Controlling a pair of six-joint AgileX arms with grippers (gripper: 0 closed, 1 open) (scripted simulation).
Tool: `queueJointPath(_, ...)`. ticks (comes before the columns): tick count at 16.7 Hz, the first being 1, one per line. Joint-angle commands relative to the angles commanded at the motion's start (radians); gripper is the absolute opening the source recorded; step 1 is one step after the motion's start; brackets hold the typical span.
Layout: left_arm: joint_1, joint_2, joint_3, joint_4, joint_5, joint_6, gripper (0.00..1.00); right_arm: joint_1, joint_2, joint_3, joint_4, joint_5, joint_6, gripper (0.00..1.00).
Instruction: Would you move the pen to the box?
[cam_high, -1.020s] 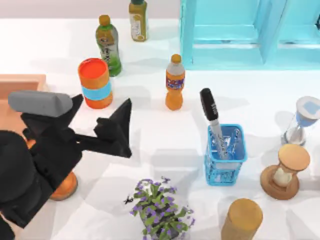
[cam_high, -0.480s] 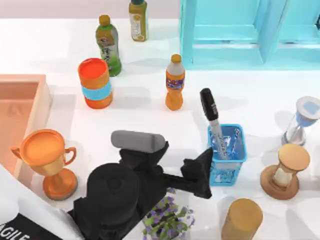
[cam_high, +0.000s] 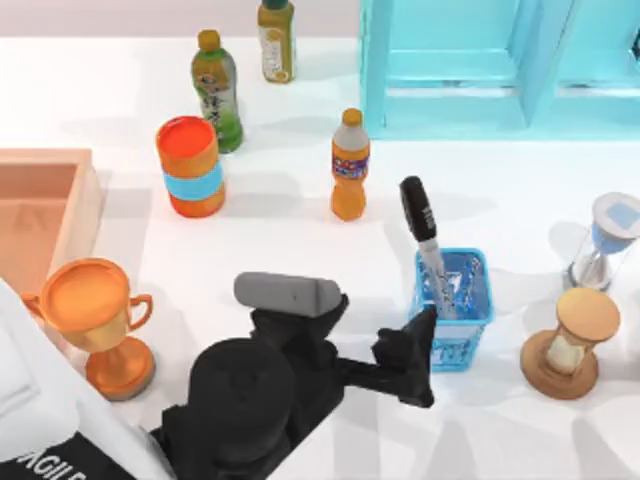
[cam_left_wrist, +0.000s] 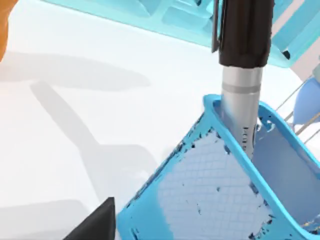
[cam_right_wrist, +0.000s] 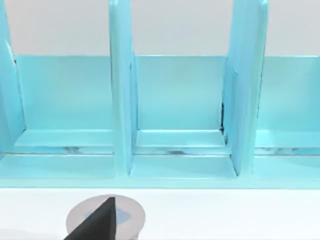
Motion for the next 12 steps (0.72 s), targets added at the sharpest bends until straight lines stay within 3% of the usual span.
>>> queueJointPath(6,0.059,0.017,0.119,-0.097,0.060,0.014,1.00,0.000,0.000,0.000,0.000,0.000,0.000,1.00)
queueJointPath(12,0.080,0.196,0.335,-0.133,0.085,0.018,1.00,0.000,0.000,0.000,0.000,0.000,0.000,1.00)
